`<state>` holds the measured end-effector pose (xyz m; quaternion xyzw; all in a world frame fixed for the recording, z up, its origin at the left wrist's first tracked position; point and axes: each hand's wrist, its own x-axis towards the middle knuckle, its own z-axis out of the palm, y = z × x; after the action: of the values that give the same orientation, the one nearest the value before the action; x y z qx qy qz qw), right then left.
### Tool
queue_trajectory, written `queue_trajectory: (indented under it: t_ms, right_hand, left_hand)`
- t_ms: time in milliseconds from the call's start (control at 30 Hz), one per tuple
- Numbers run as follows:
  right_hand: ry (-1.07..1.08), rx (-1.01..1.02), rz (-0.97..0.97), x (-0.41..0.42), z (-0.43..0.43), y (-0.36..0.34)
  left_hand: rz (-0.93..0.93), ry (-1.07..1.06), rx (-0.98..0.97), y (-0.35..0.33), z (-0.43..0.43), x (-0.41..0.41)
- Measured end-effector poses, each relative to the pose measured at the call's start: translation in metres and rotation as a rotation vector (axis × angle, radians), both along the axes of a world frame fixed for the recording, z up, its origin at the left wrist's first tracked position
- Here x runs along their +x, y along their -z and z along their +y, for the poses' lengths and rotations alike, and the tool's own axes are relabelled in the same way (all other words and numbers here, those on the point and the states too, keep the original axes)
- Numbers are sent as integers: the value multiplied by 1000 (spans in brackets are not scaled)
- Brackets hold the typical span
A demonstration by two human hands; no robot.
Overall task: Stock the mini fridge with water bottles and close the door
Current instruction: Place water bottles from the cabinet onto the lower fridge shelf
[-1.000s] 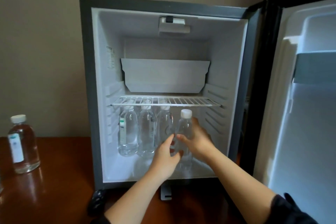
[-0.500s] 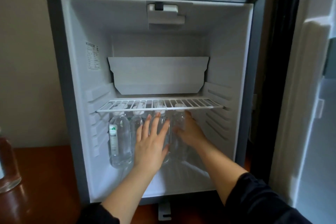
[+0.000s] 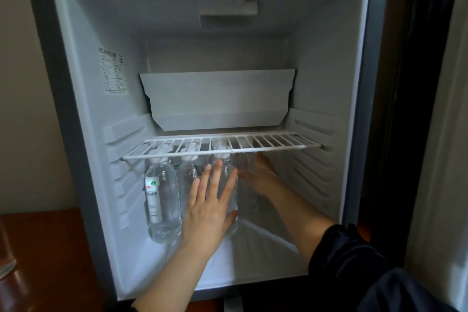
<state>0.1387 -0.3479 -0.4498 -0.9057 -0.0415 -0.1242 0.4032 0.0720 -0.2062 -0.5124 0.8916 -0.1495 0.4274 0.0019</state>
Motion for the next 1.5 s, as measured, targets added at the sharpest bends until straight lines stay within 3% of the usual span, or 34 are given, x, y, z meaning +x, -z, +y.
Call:
queue_trajectory:
  t_ms: [133,300,867,1033,1500]
  right_hand:
    - [39,-52,51,-11,0,-6]
    - [193,-93,-48,-48,2,3]
    - [-206,-304,14,-173,52,-10]
    - [-441,-354,44,-200,95,-18]
    - [-733,-405,19,-215,252,-11]
  left_hand:
    - [74,-42,14,-4,0,-6]
    - [137,-43,5,-14,2,-25]
    - [787,98,-115,-62,86,-148]
    - [817,15,-203,-67,131,-181]
    - [701,-269,-411,-52,275,-255]
